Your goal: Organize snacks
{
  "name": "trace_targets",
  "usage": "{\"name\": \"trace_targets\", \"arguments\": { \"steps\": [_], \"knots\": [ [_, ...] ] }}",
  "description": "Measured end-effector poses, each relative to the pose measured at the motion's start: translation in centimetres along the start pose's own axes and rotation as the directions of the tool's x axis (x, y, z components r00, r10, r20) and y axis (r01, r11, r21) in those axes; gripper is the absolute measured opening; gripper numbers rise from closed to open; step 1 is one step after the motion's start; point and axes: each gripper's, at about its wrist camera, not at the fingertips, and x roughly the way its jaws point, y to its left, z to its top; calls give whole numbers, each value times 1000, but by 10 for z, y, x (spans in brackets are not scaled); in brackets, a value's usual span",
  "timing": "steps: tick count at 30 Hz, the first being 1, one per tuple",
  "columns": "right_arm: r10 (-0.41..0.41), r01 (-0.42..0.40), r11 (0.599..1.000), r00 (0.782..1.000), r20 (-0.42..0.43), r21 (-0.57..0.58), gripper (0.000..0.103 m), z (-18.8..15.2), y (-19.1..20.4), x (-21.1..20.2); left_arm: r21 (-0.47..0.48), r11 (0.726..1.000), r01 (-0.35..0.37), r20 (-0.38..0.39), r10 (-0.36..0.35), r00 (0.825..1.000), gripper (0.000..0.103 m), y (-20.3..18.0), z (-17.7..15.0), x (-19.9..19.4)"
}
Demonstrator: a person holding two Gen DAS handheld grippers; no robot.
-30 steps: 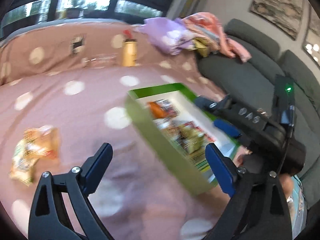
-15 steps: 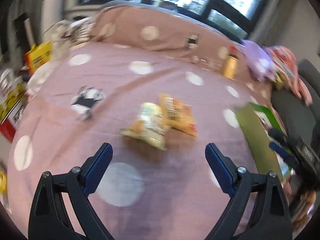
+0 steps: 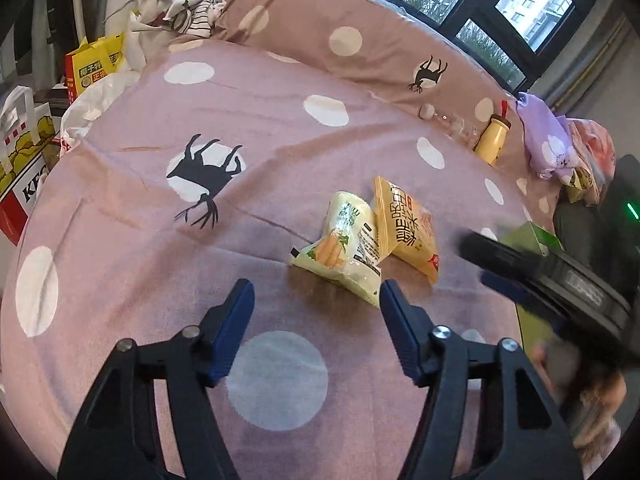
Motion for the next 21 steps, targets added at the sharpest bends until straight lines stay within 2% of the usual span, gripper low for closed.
{"name": "trace_targets", "arguments": {
  "steps": [3,7,9,10,13,21],
  "knots": [
    [-62,59,997,997,-43,-58,90,17,18,34,-1,1000,10,-1,-10,1000,62,1,1,1],
    [-66,63,997,994,-92,-36,90,24,16,63,-5,1000,-5,2,5,1000,59,3,2,-1],
    [-104,100,994,991,-84,-46,85,23,14,69,-10,1000,-5,3,5,1000,54,3,2,-2],
    [-118,114,992,991,-70,-52,76,23,12,69,-7,1000,-6,1,6,1000,50,2,2,-2],
    [-68,68,997,997,-38,-25,61,19,1,59,7,1000,5,0,-5,1000,40,-1,0,-5],
    [-137,131,986,989,-54,-99,61,-10,-3,6,56,998,24,3,-24,1000,38,-17,-7,-7]
  ]
}}
